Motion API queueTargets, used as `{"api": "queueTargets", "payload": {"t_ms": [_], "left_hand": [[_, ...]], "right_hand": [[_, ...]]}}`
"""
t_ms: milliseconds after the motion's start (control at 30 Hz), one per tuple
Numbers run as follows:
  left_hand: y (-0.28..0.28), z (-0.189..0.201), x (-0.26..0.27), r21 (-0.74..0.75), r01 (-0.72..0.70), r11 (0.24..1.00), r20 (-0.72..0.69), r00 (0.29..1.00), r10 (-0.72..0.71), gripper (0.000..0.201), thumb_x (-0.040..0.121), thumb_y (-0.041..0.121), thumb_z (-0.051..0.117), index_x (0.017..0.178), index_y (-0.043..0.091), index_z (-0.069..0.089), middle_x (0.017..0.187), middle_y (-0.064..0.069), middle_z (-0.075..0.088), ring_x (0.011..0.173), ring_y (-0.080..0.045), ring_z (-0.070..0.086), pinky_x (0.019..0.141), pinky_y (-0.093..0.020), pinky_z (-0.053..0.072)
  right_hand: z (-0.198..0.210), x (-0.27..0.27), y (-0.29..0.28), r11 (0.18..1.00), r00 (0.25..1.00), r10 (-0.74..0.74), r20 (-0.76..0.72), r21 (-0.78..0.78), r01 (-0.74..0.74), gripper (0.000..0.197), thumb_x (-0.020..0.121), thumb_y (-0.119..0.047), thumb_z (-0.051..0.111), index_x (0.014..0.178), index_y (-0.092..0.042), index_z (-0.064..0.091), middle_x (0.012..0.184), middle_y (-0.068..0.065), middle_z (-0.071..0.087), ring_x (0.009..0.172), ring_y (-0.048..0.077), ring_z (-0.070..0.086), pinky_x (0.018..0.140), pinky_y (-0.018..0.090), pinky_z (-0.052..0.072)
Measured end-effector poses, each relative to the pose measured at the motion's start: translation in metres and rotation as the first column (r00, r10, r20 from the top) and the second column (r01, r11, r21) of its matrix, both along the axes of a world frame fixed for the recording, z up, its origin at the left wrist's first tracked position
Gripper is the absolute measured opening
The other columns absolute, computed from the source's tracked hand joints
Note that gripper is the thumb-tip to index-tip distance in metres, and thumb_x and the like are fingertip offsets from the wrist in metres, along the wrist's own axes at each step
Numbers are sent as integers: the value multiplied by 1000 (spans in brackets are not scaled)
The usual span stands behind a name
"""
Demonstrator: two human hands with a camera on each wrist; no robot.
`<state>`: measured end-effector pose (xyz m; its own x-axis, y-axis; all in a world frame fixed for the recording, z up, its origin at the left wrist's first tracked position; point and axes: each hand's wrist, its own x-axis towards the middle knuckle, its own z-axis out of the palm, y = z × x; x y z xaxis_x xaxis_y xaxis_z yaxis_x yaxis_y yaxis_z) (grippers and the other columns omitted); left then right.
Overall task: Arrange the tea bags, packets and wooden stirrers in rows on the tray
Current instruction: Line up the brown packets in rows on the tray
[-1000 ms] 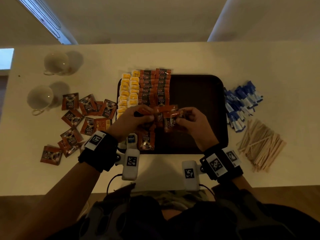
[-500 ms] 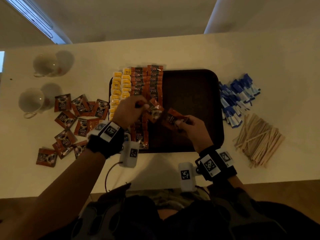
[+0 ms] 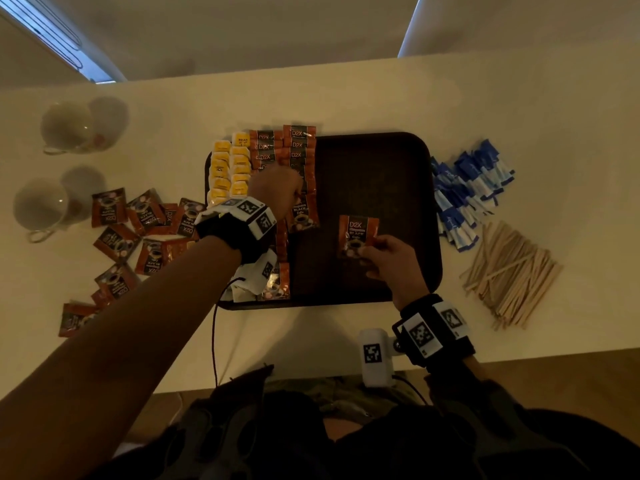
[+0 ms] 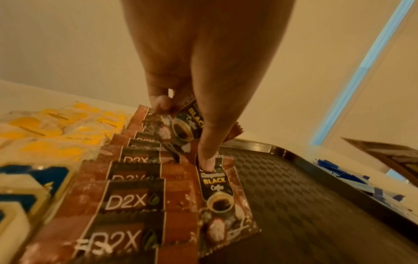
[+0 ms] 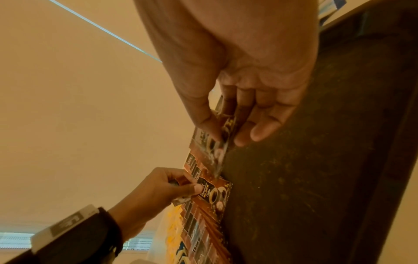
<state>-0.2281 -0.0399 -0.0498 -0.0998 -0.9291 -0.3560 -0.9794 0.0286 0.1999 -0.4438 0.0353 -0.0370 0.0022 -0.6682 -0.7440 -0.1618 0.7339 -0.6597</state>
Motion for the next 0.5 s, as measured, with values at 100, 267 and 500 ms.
{"api": "queueTargets", "payload": {"t_ms": [100, 267, 500], "left_hand": [[-2, -4, 1, 22, -36, 999, -2, 999, 36, 10, 85, 16, 62, 93, 17, 68, 104, -9, 63, 96, -25, 59, 73, -38, 51], [-5, -4, 0, -69, -23, 997, -53, 998, 20, 9, 83, 9, 60, 91, 11, 65, 102, -7, 60, 105, -26, 50, 72, -36, 43], [14, 0, 16, -211, -304, 929, -411, 890, 198, 12, 83, 8, 61, 94, 7, 61, 102, -9, 59, 97, -21, 53, 77, -27, 46]], "right_hand": [[0, 5, -1, 999, 1000, 30, 2, -12, -30, 24, 86, -9, 64, 109, -10, 57, 91, -4, 65, 78, 7, 62, 69, 22, 50], [-1, 15, -2, 990, 993, 116, -7, -80, -116, 19, 94, -13, 54, 113, -12, 57, 100, 5, 69, 84, 11, 66, 76, 26, 51], [-12, 32, -13, 987, 989, 147, 25, 56, -148, 26, 101, -25, 28, 118, -18, 46, 106, 4, 68, 83, 11, 65, 71, 31, 46]]}}
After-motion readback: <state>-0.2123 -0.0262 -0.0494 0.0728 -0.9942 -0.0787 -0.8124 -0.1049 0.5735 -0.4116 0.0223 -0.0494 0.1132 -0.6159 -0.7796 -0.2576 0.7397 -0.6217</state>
